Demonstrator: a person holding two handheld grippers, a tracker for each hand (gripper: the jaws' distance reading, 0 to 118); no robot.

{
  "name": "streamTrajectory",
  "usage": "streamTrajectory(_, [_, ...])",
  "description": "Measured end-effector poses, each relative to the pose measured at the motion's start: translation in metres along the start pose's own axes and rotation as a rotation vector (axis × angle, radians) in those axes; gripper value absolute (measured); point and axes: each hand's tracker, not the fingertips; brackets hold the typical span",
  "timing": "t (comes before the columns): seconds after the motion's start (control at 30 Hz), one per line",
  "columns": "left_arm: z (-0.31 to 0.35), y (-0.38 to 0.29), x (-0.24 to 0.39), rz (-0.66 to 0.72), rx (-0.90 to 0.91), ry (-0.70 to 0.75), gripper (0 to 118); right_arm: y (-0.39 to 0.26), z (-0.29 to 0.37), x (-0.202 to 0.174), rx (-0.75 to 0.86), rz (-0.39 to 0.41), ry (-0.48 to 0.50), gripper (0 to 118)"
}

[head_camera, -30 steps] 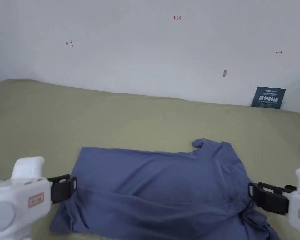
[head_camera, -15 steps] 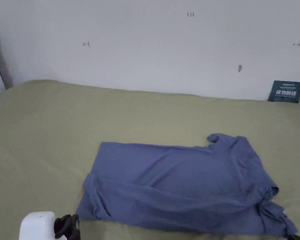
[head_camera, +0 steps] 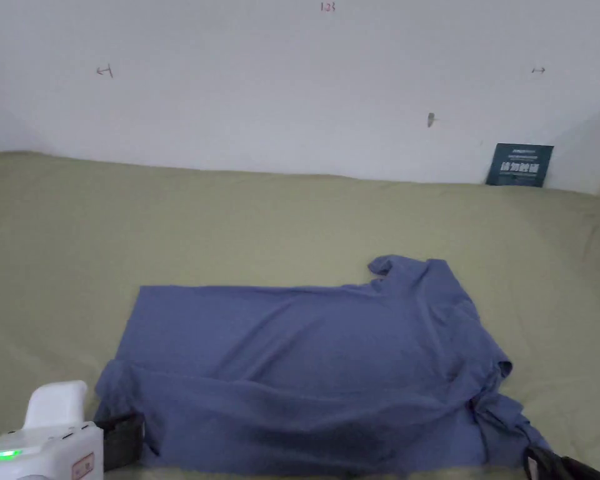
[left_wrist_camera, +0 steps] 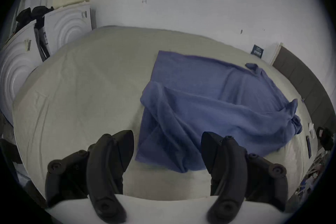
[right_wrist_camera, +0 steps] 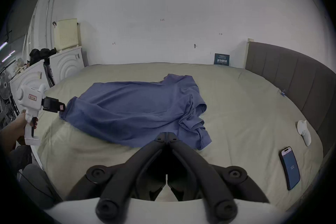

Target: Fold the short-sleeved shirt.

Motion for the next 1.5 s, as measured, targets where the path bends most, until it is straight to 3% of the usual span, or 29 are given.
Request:
streamTrajectory(0.07, [-0.004, -0.003, -0.003, 0.004, -0.012, 0.0, 81, 0.002, -0.01, 0.006, -0.015, -0.005, -0.006, 0])
streamTrajectory(0.1, [-0.004, -0.005, -0.005, 0.005, -0.006, -0.014, 73, 0.003, -0.017, 0.008, -0.029, -0.005, -0.024, 0])
streamTrajectory(0.17, [-0.001, -0.008, -0.002, 0.01, -0.005, -0.017, 46, 0.004, -0.033, 0.019, -0.059, 0.008, -0.044, 0])
streamTrajectory(0.2, [-0.002, -0.01, -0.003, 0.008, -0.005, -0.013, 26, 0.005, -0.044, 0.026, -0.093, 0.024, -0.046, 3])
streamTrajectory(0.23, [-0.003, -0.011, -0.003, 0.009, -0.005, -0.006, 16, 0.006, -0.052, 0.03, -0.119, 0.036, -0.054, 15])
streamTrajectory(0.27, [0.001, -0.011, -0.001, 0.011, -0.004, -0.005, 15, 0.007, -0.063, 0.036, -0.147, 0.044, -0.057, 40])
streamTrajectory(0.3, [0.002, -0.012, -0.003, 0.031, -0.005, -0.024, 8, 0.008, -0.075, 0.041, -0.18, 0.044, -0.055, 80])
streamTrajectory(0.33, [0.002, -0.011, -0.006, 0.056, -0.007, -0.046, 8, 0.007, -0.085, 0.046, -0.222, 0.049, -0.049, 96])
streamTrajectory(0.53, [0.004, -0.006, -0.007, 0.067, 0.008, -0.049, 8, 0.0, -0.132, 0.064, -0.271, 0.048, -0.078, 90])
streamTrajectory(0.57, [0.005, -0.005, -0.008, 0.08, 0.017, -0.055, 8, -0.002, -0.138, 0.066, -0.277, 0.026, -0.061, 82])
streamTrajectory(0.6, [0.006, -0.004, -0.011, 0.097, 0.016, -0.067, 8, -0.003, -0.14, 0.067, -0.279, 0.001, -0.045, 56])
streamTrajectory(0.63, [0.007, -0.003, -0.013, 0.124, 0.017, -0.076, 8, -0.002, -0.14, 0.068, -0.283, -0.003, -0.027, 22])
streamTrajectory(0.67, [0.004, -0.001, -0.016, 0.158, 0.019, -0.102, 7, -0.002, -0.138, 0.066, -0.283, 0.016, -0.018, 5])
streamTrajectory(0.73, [0.009, -0.002, -0.021, 0.169, 0.043, -0.119, 6, -0.004, -0.129, 0.056, -0.209, 0.109, -0.086, 5])
streamTrajectory(0.77, [0.011, -0.001, -0.022, 0.166, 0.046, -0.116, 6, -0.004, -0.124, 0.054, -0.188, 0.093, -0.054, 5])
streamTrajectory(1.0, [0.02, 0.002, -0.031, 0.181, 0.062, -0.14, 5, 0.005, -0.092, 0.056, -0.156, -0.069, -0.03, 5])
streamTrajectory(1.17, [0.048, 0.002, -0.035, 0.134, 0.065, -0.159, 5, 0.014, -0.064, 0.057, -0.145, -0.121, -0.004, 5])
streamTrajectory(1.5, [0.111, -0.022, -0.042, 0.032, -0.012, -0.143, 5, -0.002, 0.012, 0.068, -0.291, -0.418, 0.01, 5])
